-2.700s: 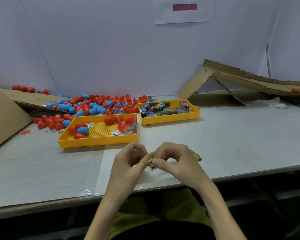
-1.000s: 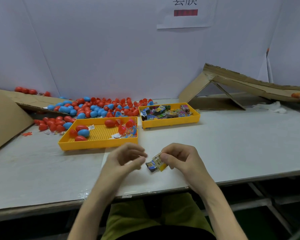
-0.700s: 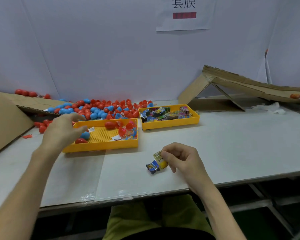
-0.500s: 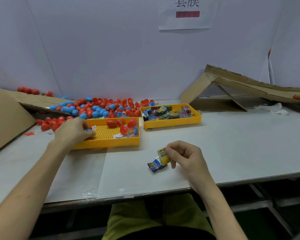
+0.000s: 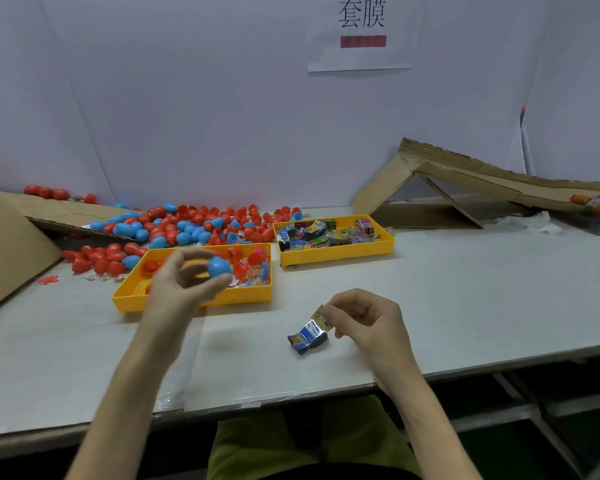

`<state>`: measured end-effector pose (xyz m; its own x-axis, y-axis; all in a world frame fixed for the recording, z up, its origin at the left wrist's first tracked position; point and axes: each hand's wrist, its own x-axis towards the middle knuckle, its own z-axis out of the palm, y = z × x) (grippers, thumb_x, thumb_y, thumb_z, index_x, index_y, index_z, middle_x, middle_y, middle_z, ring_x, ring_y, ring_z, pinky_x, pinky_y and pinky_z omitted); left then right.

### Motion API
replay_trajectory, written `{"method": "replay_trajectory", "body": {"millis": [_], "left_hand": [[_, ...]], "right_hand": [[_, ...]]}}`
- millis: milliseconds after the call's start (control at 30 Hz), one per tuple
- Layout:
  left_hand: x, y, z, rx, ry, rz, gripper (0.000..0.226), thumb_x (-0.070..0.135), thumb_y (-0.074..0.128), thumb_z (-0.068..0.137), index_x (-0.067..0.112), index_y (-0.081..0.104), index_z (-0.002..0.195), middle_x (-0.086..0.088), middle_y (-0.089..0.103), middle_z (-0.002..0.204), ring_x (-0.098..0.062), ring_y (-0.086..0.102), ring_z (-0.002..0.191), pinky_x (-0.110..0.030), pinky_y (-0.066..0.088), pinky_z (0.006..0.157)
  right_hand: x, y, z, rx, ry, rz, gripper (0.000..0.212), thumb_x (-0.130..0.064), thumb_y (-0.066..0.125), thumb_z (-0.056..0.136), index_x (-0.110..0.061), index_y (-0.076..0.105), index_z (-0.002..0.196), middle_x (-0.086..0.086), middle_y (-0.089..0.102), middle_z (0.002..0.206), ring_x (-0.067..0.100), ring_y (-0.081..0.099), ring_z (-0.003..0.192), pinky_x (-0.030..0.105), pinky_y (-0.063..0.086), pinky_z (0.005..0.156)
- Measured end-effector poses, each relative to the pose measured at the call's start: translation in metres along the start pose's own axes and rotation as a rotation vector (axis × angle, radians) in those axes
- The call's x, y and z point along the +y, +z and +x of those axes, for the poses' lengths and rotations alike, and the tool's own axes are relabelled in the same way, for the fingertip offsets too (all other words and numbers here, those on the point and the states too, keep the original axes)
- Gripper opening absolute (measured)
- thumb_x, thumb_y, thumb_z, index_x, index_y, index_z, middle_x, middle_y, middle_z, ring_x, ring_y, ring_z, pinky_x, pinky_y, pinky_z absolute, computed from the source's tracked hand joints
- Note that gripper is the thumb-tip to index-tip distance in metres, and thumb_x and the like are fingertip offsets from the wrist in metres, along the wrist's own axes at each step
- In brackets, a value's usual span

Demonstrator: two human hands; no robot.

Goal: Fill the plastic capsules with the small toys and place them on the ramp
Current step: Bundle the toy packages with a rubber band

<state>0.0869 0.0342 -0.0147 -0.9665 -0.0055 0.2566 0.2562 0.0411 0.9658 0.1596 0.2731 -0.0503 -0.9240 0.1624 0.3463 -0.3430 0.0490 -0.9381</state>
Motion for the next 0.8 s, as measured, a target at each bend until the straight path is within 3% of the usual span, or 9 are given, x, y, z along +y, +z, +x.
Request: {"method": "replay_trajectory", "body": {"millis": [67, 167, 300, 433, 533, 600, 667, 800], "left_hand": [[-0.005, 0.016, -0.022, -0.133, -0.039, -0.208, 0.042, 0.017, 0.08, 0.071, 0.028, 0.07, 0.11, 0.004, 0.074, 0.104, -0.012, 0.068, 0.094, -0.028, 0.05, 0.079], [-0.017, 0.04, -0.039, -0.234, -0.065, -0.271, 0.046, 0.019, 0.076, 0.072, 0.036, 0.073, 0.115, 0.014, 0.071, 0.114, -0.003, 0.067, 0.1, -0.028, 0.049, 0.083], [-0.027, 0.059, -0.048, -0.17, -0.034, -0.202, 0.051, 0.024, 0.071, 0.077, 0.029, 0.063, 0.126, 0.008, 0.072, 0.111, -0.015, 0.071, 0.095, -0.025, 0.054, 0.074], [-0.031, 0.056, -0.051, -0.179, 0.021, -0.117, 0.032, 0.006, 0.072, 0.087, 0.022, 0.068, 0.115, 0.004, 0.074, 0.108, -0.02, 0.072, 0.094, -0.027, 0.054, 0.076], [-0.03, 0.057, -0.052, -0.206, -0.004, -0.173, 0.036, 0.016, 0.072, 0.083, 0.026, 0.068, 0.118, 0.0, 0.075, 0.106, -0.023, 0.072, 0.092, -0.024, 0.056, 0.077], [-0.028, 0.058, -0.052, -0.192, -0.027, -0.244, 0.034, 0.019, 0.073, 0.085, 0.028, 0.07, 0.117, -0.004, 0.074, 0.105, -0.025, 0.072, 0.089, -0.024, 0.056, 0.078], [-0.026, 0.06, -0.052, -0.202, -0.029, -0.264, 0.027, 0.027, 0.061, 0.088, 0.028, 0.075, 0.111, -0.009, 0.074, 0.106, -0.024, 0.071, 0.088, -0.024, 0.056, 0.077], [-0.026, 0.062, -0.053, -0.232, -0.034, -0.213, 0.028, 0.034, 0.052, 0.092, 0.029, 0.077, 0.104, -0.01, 0.073, 0.1, -0.022, 0.071, 0.087, -0.023, 0.056, 0.075]], "right_hand": [[0.0, -0.001, 0.0, 0.003, -0.005, 0.026, 0.026, -0.008, 0.075, 0.085, -0.032, 0.077, 0.076, -0.001, 0.075, 0.077, 0.007, 0.063, 0.06, 0.018, 0.051, 0.06], [0.001, -0.002, 0.0, 0.031, -0.019, 0.035, 0.029, -0.006, 0.074, 0.086, -0.034, 0.078, 0.081, -0.002, 0.076, 0.08, 0.006, 0.064, 0.061, 0.018, 0.051, 0.059], [0.002, -0.002, 0.0, 0.045, -0.021, 0.054, 0.028, -0.006, 0.073, 0.086, -0.034, 0.079, 0.089, -0.001, 0.075, 0.078, 0.007, 0.063, 0.061, 0.019, 0.051, 0.06], [0.003, -0.002, 0.0, 0.049, -0.034, 0.06, 0.031, -0.003, 0.073, 0.085, -0.033, 0.079, 0.085, -0.001, 0.077, 0.084, 0.008, 0.068, 0.068, 0.019, 0.053, 0.061], [0.004, -0.002, 0.001, 0.072, -0.048, 0.048, 0.028, -0.006, 0.075, 0.083, -0.034, 0.078, 0.083, -0.003, 0.077, 0.09, 0.013, 0.073, 0.086, 0.021, 0.056, 0.07], [0.005, -0.001, 0.001, 0.092, -0.057, 0.026, 0.014, -0.024, 0.078, 0.077, -0.036, 0.078, 0.084, -0.006, 0.077, 0.09, 0.015, 0.072, 0.09, 0.025, 0.057, 0.077], [0.006, -0.001, 0.0, 0.11, -0.07, 0.016, 0.012, -0.034, 0.076, 0.073, -0.039, 0.077, 0.084, -0.008, 0.076, 0.089, 0.015, 0.071, 0.089, 0.026, 0.056, 0.08], [0.008, -0.003, 0.001, 0.126, -0.088, -0.006, 0.019, -0.023, 0.078, 0.078, -0.042, 0.077, 0.082, -0.01, 0.076, 0.086, 0.012, 0.071, 0.088, 0.025, 0.056, 0.083]]}}
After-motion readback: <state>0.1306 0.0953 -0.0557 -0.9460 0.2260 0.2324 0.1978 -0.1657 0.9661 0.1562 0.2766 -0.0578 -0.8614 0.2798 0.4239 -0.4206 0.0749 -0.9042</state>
